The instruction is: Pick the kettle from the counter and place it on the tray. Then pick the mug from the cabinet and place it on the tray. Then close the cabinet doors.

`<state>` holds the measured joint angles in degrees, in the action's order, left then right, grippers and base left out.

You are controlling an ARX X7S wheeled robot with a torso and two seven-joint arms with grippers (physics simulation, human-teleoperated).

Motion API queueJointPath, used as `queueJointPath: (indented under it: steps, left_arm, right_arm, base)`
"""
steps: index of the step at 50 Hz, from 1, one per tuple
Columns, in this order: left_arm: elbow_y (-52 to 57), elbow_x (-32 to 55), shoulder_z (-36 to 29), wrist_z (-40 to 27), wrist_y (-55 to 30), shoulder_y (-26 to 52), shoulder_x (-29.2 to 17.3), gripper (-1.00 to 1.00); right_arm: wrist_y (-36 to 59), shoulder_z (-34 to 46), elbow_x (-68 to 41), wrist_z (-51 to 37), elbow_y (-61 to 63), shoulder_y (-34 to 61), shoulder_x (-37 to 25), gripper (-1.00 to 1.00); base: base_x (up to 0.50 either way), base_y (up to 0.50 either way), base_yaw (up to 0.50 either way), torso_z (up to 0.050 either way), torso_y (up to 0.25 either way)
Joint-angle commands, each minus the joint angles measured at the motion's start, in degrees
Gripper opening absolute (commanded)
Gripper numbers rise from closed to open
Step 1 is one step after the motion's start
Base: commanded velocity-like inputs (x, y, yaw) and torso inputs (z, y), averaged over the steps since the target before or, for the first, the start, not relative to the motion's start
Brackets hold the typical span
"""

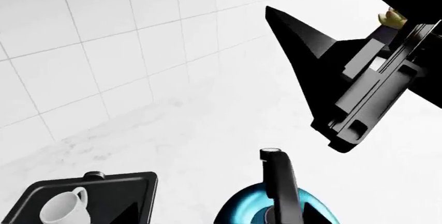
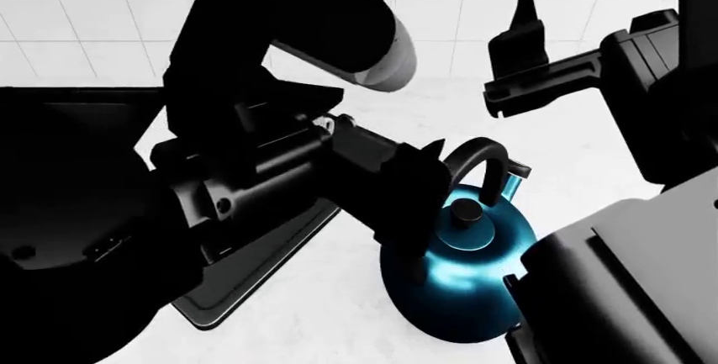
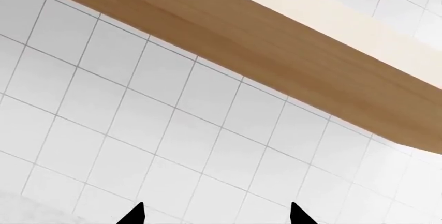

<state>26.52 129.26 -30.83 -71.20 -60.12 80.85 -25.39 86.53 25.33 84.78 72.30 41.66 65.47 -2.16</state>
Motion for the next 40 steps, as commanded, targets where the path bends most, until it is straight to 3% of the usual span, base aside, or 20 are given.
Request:
queueJointPath:
  steps: [1,23,40]
  left_arm:
    - [-0.3,0.6,-2.3,-1.1,1.5,1.6,3.1,1.0]
    - [-7.3,-10.8,-5.9,5.3,-0.2,0.0,9.1,1.0]
    - [-8.8,-16.9,-9.1,8.9,-1.1,-4.1,10.7,1.0]
  right_arm:
    - [-0.1,-0.1,0.5,0.3,0.4,-0.4,-0.1,1.0]
    - [-0.3,-0.6,2.4,2.6,0.7,-0.7,-0.3,1.0]
    - [-0.5,-1.1,1.5,1.5,1.4,-1.5,-0.3,1.0]
  base:
    - [0.0,0.0,0.0,0.0,0.0]
    - [0.0,0.0,0.0,0.0,0.0]
    - [0.0,0.0,0.0,0.0,0.0]
